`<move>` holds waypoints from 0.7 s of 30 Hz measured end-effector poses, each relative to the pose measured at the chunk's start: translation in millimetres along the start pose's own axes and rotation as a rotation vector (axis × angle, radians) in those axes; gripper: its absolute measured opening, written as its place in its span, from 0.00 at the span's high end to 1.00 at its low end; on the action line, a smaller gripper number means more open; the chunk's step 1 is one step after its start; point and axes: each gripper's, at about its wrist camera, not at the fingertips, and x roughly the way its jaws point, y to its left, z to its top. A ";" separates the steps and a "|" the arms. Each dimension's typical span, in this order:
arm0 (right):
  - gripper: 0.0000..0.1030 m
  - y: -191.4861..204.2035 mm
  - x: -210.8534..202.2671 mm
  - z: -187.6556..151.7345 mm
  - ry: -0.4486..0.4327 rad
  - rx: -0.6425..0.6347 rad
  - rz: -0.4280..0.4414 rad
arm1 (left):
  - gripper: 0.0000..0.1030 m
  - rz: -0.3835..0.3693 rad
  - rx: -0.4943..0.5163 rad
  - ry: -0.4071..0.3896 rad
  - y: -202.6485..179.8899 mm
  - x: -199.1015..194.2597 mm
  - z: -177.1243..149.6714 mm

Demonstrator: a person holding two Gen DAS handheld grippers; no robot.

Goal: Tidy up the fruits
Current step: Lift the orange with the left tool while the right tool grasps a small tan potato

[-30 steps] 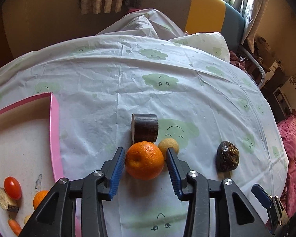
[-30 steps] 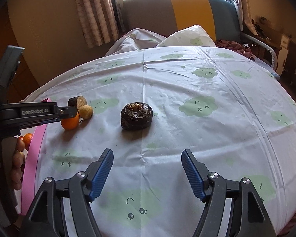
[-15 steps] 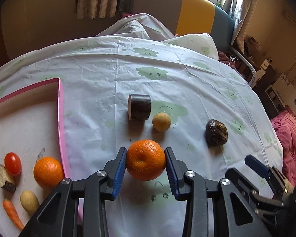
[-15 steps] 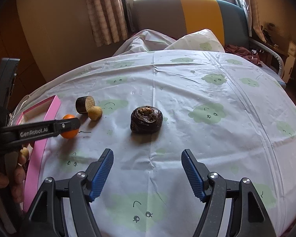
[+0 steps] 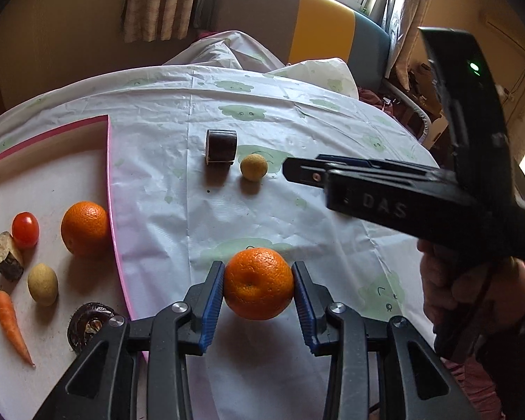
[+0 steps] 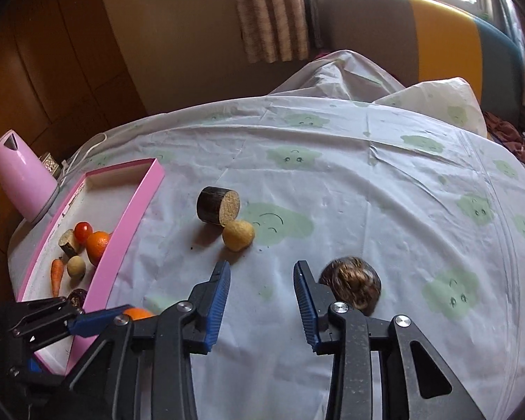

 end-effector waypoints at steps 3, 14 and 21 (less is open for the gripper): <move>0.63 7.1 19.5 13.8 0.036 -0.042 0.025 | 0.62 -0.008 -0.008 0.000 2.5 -0.9 -2.3; 0.74 24.1 53.0 20.7 0.096 -0.131 -0.008 | 0.62 -0.020 -0.023 0.005 6.6 -0.8 -4.8; 0.74 15.9 21.3 -9.2 0.125 -0.080 0.030 | 0.62 -0.024 -0.030 0.002 9.0 -0.7 -5.7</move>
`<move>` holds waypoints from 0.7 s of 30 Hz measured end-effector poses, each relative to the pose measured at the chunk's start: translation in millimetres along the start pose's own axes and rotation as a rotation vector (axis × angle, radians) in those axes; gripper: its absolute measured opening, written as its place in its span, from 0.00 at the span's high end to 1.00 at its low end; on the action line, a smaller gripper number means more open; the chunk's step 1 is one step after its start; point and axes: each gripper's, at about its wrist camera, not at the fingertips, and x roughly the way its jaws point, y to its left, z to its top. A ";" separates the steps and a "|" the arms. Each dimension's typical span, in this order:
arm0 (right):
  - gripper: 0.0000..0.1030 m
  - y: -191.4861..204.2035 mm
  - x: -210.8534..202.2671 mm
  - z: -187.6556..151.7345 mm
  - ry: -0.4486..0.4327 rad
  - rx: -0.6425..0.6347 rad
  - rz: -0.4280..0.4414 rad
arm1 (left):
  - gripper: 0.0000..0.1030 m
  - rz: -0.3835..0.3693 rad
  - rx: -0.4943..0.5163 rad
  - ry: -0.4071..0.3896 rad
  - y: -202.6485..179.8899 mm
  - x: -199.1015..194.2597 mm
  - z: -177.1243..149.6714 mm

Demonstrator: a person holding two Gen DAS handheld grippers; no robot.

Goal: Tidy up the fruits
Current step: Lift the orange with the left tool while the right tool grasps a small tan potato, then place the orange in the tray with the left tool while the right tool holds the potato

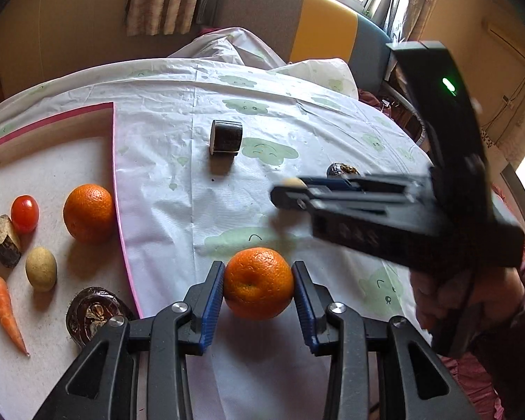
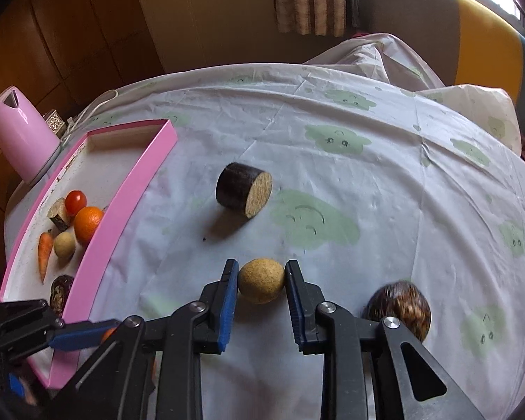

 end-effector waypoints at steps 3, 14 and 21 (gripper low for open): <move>0.74 0.7 -11.3 -22.2 0.009 -0.001 -0.021 | 0.62 -0.001 0.002 -0.006 -0.5 -2.8 -1.3; 0.74 8.1 -23.2 -51.4 -0.069 0.056 -0.137 | 0.62 0.016 0.006 -0.087 3.1 -43.2 -3.5; 0.74 13.8 -23.8 -57.5 -0.117 0.076 -0.187 | 0.62 0.094 -0.113 -0.133 59.3 -65.6 5.9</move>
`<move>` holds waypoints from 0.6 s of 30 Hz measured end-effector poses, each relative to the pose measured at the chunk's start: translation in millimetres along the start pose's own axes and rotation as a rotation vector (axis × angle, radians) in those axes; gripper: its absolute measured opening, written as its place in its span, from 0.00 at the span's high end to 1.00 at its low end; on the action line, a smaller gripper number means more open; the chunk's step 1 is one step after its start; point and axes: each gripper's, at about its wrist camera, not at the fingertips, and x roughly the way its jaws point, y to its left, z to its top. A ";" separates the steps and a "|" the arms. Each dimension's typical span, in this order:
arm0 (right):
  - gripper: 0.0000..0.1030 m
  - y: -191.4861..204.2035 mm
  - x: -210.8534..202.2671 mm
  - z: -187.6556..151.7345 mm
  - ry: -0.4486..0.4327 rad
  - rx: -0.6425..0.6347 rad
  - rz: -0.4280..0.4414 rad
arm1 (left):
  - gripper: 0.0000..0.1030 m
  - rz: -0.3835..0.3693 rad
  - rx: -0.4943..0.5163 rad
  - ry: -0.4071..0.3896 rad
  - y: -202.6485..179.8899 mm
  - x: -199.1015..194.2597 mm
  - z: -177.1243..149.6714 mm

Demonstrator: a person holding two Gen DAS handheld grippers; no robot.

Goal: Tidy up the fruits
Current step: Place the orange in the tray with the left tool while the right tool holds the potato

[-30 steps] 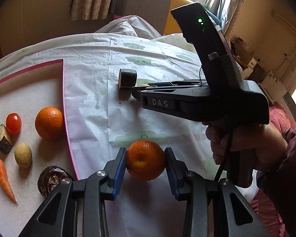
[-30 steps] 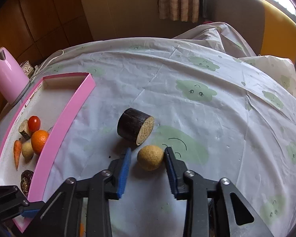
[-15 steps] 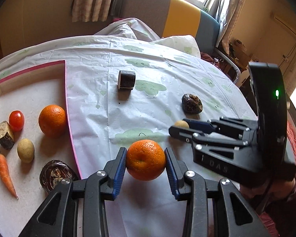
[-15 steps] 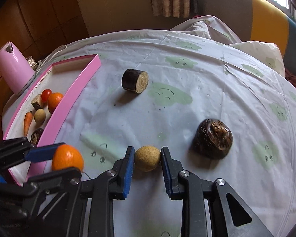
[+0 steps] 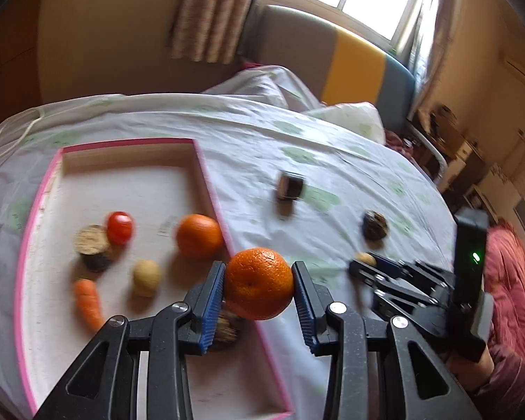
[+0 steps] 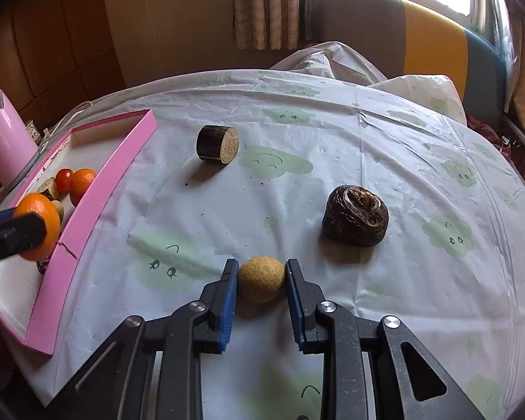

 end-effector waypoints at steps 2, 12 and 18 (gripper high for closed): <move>0.74 0.7 0.0 -0.9 -0.005 -0.001 -0.005 | 0.62 0.024 -0.046 -0.008 19.1 -1.1 8.3; 0.74 2.2 0.4 -2.8 -0.022 0.004 -0.015 | 0.62 0.096 -0.103 0.009 62.0 22.2 47.7; 0.74 1.7 0.2 -3.3 -0.024 0.008 -0.015 | 0.56 0.130 -0.120 0.023 61.7 27.6 47.3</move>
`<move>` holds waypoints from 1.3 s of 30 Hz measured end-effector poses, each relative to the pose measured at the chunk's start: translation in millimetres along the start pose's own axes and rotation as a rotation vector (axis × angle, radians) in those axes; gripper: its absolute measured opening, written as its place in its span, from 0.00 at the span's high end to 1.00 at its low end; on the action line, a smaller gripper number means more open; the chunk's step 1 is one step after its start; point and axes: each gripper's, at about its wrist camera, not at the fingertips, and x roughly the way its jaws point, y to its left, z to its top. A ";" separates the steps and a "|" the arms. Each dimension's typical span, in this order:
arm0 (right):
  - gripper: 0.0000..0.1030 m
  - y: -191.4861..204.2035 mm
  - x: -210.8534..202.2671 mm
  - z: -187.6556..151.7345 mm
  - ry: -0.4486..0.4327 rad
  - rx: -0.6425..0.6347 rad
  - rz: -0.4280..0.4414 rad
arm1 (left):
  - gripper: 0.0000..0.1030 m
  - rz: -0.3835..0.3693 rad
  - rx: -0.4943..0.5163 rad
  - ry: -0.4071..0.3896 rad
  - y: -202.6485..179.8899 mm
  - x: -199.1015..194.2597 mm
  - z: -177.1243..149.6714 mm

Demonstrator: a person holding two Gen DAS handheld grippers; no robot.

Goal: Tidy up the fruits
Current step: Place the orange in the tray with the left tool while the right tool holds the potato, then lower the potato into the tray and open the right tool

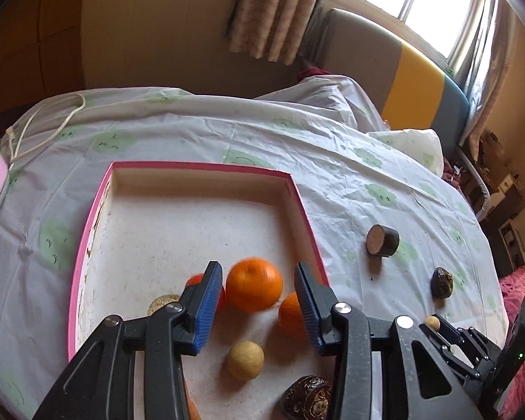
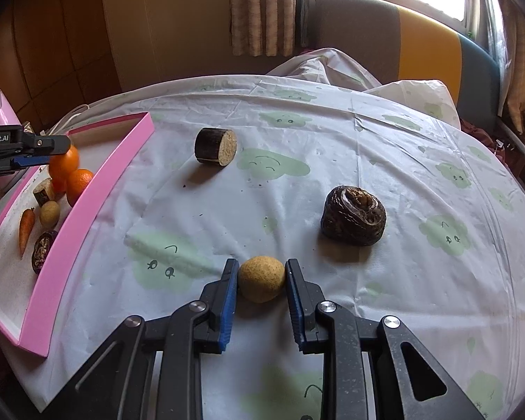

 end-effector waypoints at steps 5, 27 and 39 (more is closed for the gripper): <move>0.74 -0.4 -0.6 -0.6 -0.004 0.010 -0.006 | 0.56 0.057 -0.013 -0.025 1.0 -15.9 -16.7; 0.74 11.2 -17.0 7.3 0.012 0.099 -0.003 | 0.57 0.076 -0.019 -0.058 18.5 -66.4 -73.5; 0.74 117.1 -43.0 25.8 -0.014 -0.069 0.274 | 0.56 0.074 -0.074 -0.093 43.2 -75.5 -72.7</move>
